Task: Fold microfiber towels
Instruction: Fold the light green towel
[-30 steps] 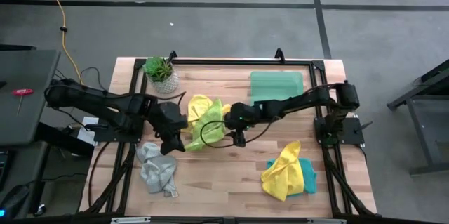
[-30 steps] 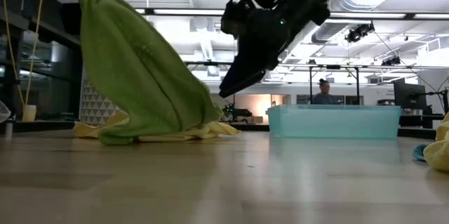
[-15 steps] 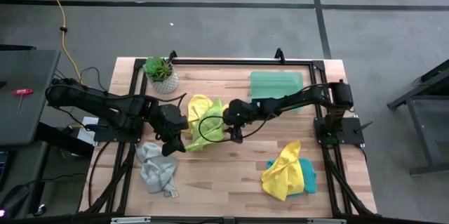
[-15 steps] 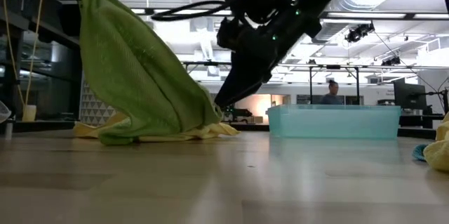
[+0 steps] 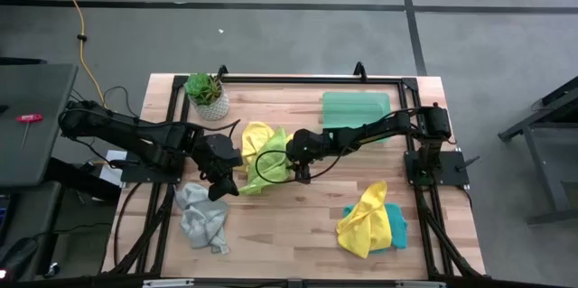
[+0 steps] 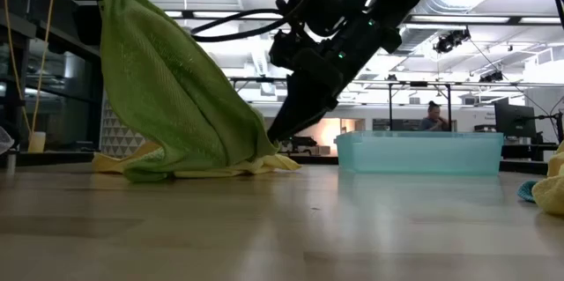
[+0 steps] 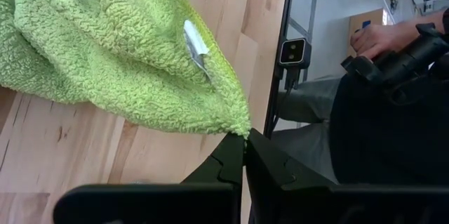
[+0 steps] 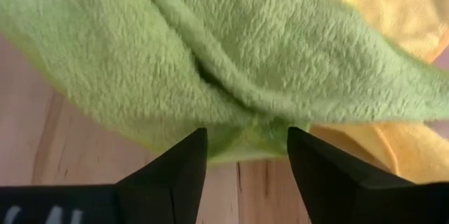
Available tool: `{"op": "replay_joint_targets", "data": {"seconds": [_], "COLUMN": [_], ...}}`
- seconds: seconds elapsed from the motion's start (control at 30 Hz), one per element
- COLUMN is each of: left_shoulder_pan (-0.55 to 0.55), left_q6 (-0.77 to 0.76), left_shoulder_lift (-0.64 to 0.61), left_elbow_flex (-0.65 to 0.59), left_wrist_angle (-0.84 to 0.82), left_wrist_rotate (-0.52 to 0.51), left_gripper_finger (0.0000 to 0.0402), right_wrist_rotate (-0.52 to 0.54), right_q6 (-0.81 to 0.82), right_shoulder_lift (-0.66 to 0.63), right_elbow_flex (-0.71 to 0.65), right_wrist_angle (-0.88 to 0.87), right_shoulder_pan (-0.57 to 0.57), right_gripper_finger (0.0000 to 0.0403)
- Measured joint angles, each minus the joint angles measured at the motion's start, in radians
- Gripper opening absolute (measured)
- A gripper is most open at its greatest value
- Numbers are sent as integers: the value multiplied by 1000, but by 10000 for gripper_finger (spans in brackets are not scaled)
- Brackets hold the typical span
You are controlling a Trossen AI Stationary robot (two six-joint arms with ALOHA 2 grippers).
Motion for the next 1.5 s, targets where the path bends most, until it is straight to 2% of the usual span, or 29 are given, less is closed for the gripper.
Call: {"op": "replay_joint_targets", "data": {"seconds": [0.13,0.37,0.43,0.6,0.83,1.0,1.1,1.3,1.4,1.5], "left_shoulder_pan": [0,0,0,30,165,228,215,135,105,96], "left_q6": [0,0,0,6,22,-1,-25,-9,13,14], "left_shoulder_lift": [0,0,0,-28,-115,-109,-52,110,203,288], "left_elbow_flex": [0,0,0,0,-1,-1,-1,-1,-1,-1], "left_wrist_angle": [0,0,0,-1,2,75,163,251,248,232], "left_wrist_rotate": [0,0,1,13,14,25,76,81,39,-62], "left_gripper_finger": [0,0,0,0,0,0,0,0,0,0], "right_wrist_rotate": [6,-3,-12,-28,4,8,6,-59,-54,-10], "right_q6": [5,12,39,84,112,189,224,260,270,294], "right_shoulder_lift": [0,1,-2,-100,-368,-526,-576,-593,-562,-513], "right_elbow_flex": [0,0,0,0,0,0,0,0,0,0], "right_wrist_angle": [6,10,9,-38,-185,-224,-253,-366,-428,-458], "right_shoulder_pan": [0,0,0,0,-1,3,17,51,71,88], "right_gripper_finger": [137,20,6,2,1,0,0,0,0,0]}}
